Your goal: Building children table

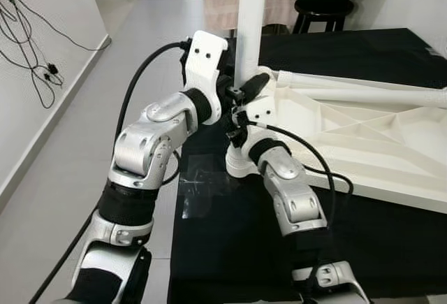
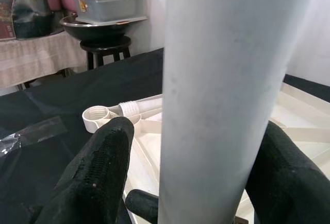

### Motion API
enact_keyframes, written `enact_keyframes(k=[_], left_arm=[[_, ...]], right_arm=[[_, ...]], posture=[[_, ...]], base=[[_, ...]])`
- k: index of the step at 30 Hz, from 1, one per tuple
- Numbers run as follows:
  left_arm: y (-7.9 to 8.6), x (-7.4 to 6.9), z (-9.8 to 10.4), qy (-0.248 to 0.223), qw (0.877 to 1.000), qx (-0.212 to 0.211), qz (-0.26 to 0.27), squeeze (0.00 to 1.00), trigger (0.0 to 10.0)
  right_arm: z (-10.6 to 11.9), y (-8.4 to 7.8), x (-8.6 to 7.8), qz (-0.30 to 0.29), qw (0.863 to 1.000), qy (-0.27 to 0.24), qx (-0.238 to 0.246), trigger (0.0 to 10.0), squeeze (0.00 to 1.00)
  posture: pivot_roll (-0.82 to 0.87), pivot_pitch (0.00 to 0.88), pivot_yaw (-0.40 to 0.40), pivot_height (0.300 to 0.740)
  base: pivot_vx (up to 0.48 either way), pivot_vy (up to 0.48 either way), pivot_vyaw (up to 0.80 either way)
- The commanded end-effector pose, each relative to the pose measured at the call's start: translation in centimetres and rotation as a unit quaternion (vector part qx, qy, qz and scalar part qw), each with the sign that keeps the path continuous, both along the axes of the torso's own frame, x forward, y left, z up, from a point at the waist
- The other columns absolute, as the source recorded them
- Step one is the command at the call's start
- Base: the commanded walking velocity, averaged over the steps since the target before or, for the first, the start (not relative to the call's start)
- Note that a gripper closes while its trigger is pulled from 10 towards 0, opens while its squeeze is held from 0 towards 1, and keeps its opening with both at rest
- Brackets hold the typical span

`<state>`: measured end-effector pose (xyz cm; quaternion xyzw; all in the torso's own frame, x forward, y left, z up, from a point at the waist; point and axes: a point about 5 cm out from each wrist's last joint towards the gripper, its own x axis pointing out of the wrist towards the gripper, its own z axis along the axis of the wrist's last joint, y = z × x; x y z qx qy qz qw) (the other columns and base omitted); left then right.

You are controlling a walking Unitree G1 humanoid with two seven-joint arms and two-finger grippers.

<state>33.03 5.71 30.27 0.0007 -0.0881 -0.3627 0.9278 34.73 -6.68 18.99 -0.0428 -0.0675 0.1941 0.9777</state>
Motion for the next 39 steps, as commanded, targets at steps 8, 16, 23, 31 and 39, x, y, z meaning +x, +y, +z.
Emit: enact_keyframes(k=[8,16,23,31,39], left_arm=[[0.0,0.2,-1.1,0.005,1.000,0.028,0.010,0.00,4.9],[-0.2,0.1,-1.1,-0.008,0.999,0.040,-0.002,0.00,0.0],[-0.2,0.2,-0.9,-0.011,0.999,0.040,-0.003,0.00,0.0],[-0.2,0.2,-0.9,-0.012,0.999,0.044,-0.004,0.00,0.0],[-0.4,-0.1,-1.1,-0.013,0.999,0.048,-0.010,0.00,0.0]], right_arm=[[-1.4,0.3,-0.2,-0.049,0.997,0.054,-0.014,0.0,0.00],[-0.2,1.3,-0.2,0.001,0.999,0.031,-0.018,0.0,0.00],[1.4,2.5,-0.2,0.078,0.997,0.013,0.011,10.0,0.00],[4.0,1.8,0.2,0.264,0.964,-0.012,-0.003,10.0,1.00],[4.7,-1.2,2.1,0.406,0.904,0.009,-0.135,10.0,0.00]], posture=[[0.04,0.112,0.023,0.740],[0.04,0.105,0.024,0.740],[0.04,0.099,0.024,0.740],[0.06,0.093,0.026,0.740],[0.07,0.092,0.022,0.740]], base=[[0.000,0.000,0.00],[0.000,0.000,0.00],[0.000,0.000,0.00],[0.000,0.000,0.00],[0.000,0.000,0.00]])
